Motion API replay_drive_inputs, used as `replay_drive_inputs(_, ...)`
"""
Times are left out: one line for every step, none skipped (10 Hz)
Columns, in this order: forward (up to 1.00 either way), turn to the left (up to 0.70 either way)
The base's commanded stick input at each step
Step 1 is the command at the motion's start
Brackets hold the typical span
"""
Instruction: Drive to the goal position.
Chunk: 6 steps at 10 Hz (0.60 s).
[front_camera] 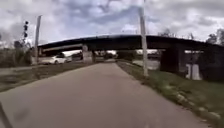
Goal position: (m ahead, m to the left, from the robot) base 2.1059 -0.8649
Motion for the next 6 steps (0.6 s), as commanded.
replay_drive_inputs(0.7,0.0)
replay_drive_inputs(0.7,0.0)
replay_drive_inputs(0.7,0.0)
replay_drive_inputs(0.7,0.0)
replay_drive_inputs(0.7,0.0)
replay_drive_inputs(0.7,0.0)
